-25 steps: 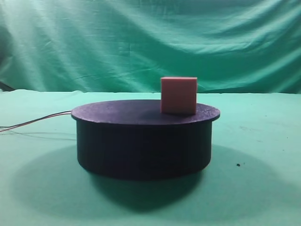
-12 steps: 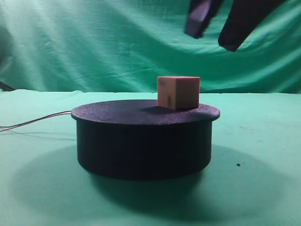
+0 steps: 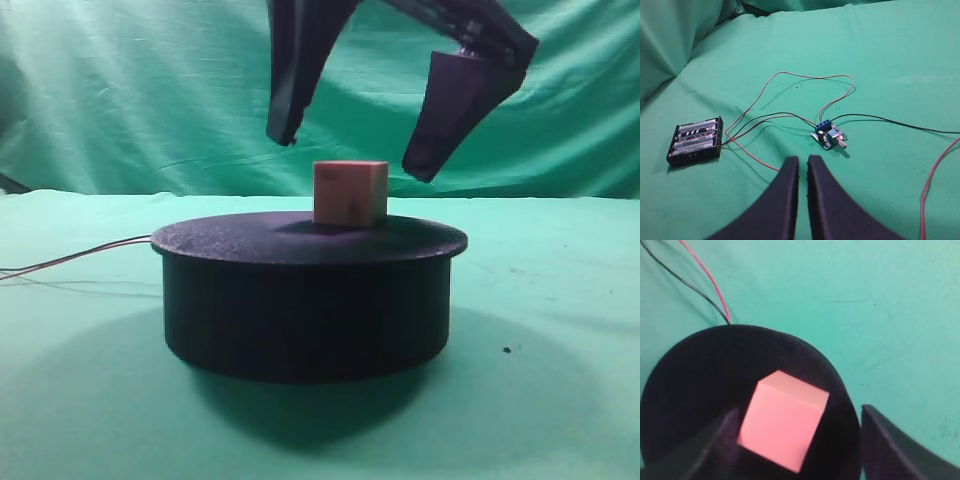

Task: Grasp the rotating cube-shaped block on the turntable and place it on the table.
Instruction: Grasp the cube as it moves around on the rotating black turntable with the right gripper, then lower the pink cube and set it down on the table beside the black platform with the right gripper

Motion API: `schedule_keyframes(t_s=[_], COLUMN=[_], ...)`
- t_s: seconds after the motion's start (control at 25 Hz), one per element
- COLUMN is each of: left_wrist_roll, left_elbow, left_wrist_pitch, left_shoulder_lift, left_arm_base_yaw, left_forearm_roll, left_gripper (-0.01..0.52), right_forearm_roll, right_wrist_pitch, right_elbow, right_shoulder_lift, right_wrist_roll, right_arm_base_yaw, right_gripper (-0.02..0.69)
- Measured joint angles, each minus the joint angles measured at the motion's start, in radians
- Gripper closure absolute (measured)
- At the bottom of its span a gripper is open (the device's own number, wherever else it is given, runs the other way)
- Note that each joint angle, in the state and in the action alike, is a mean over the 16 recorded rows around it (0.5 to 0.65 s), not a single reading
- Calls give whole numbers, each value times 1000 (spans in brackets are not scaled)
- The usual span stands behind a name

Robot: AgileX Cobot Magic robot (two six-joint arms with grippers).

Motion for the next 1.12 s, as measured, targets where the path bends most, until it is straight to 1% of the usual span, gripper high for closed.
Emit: schedule_keyframes(t_s=[0.24, 0.36, 0.44, 0.68, 0.92, 1.0, 1.12], left_wrist_roll=[0, 0, 0, 0, 0, 0, 0], left_elbow=[0, 0, 0, 0, 0, 0, 0], left_wrist_pitch=[0, 0, 0, 0, 0, 0, 0], left_shoulder_lift=[0, 0, 0, 0, 0, 0, 0], left_arm_base_yaw=[0, 0, 0, 0, 0, 0, 0], left_forearm_roll=[0, 0, 0, 0, 0, 0, 0], left_gripper=[514, 514, 514, 514, 514, 514, 514], right_forearm_roll=[-50, -91, -122, -203, -236, -234, -225], right_wrist_pitch=[19, 47, 67, 72, -22, -68, -131], right_elbow=[-20, -24, -13, 111, 313, 375, 446], right_shoulder_lift=[-26, -73, -113, -247, -326, -333, -330], right_wrist_roll=[17, 43, 66, 140, 188, 195, 206], right_arm_base_yaw=[-5, -19, -32, -72, -104, -107, -108], right_gripper=[360, 409, 423, 424, 421, 404, 349])
